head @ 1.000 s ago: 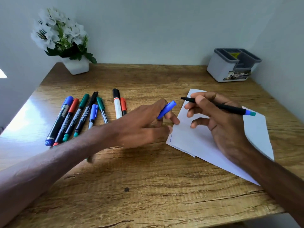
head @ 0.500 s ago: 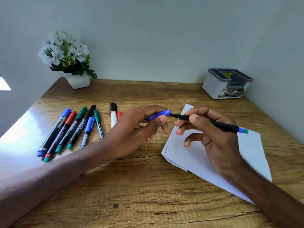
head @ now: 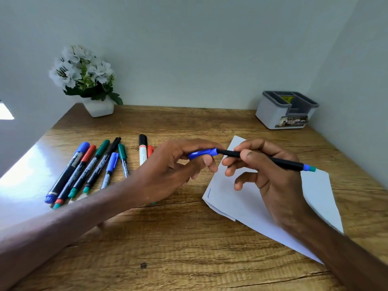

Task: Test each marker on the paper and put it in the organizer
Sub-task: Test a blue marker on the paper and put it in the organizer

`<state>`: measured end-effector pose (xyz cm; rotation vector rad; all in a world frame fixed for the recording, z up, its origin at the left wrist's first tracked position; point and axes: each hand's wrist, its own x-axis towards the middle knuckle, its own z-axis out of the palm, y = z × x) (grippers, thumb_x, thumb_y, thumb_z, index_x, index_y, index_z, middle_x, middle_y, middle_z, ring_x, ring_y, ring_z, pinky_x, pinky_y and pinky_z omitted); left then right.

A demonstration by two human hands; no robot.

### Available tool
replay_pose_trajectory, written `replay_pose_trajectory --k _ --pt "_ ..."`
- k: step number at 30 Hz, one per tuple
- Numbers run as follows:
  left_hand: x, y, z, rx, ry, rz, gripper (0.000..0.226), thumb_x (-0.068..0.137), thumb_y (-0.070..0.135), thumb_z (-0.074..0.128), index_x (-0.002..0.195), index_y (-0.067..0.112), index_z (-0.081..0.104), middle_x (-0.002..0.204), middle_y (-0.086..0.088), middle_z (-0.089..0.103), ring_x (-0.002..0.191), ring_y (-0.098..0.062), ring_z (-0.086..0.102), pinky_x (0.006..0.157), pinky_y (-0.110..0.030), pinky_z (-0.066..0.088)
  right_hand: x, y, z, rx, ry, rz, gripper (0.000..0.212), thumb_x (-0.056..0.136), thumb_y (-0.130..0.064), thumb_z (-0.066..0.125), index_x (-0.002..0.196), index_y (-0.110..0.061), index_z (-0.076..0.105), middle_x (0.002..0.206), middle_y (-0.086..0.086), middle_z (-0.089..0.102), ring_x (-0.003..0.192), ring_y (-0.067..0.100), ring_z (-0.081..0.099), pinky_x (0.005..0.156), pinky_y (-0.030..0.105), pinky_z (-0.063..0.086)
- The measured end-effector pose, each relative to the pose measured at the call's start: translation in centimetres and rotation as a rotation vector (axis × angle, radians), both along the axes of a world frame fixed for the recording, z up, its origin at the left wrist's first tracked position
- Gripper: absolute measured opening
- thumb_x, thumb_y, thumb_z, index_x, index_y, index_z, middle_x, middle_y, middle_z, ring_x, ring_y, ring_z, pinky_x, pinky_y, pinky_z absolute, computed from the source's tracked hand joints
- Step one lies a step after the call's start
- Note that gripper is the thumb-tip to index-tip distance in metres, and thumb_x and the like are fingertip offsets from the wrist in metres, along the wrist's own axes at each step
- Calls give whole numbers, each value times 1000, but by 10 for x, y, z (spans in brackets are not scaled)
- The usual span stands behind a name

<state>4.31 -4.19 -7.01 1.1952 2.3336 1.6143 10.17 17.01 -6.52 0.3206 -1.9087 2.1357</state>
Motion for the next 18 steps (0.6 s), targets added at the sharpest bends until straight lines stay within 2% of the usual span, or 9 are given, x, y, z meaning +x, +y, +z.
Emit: replay_pose_trajectory --k 4,7,11,14,16,18 --pt "4 0 2 -50 69 39 34 99 25 59 132 21 68 106 18 75 88 7 67 61 -18 53 1 -2 0 34 -13 45 8 95 -7 65 95 1 62 85 26 75 69 36 72 50 32 55" --pt "7 1 4 -104 197 33 30 100 28 57 122 16 73 97 16 75 93 2 70 68 -9 48 1 -6 1 51 -17 86 6 89 -10 66 84 -7 68 75 24 73 56 32 68 45 29 51" --pt "13 5 5 -115 229 35 30 102 30 54 97 11 76 80 11 71 75 -4 65 62 -6 39 1 -7 1 43 -32 123 9 81 -12 72 74 -17 74 61 16 67 41 21 55 38 23 44" --pt "17 4 2 -113 193 43 28 102 30 54 92 13 74 74 7 68 59 -9 56 55 -9 35 1 -6 -3 67 5 135 6 82 -7 72 78 -11 72 59 16 66 39 19 54 38 21 43" --pt "18 3 0 -122 173 45 29 104 31 54 91 15 74 73 3 67 56 -17 54 52 -18 37 2 -7 -5 95 18 141 3 83 -5 72 82 -4 69 59 17 66 38 19 53 38 21 42" --pt "20 3 -1 -132 191 42 30 104 31 54 89 14 74 72 2 67 56 -20 54 51 -21 38 1 -7 -6 107 28 149 6 83 -5 72 83 -1 67 59 16 66 38 19 53 38 20 42"
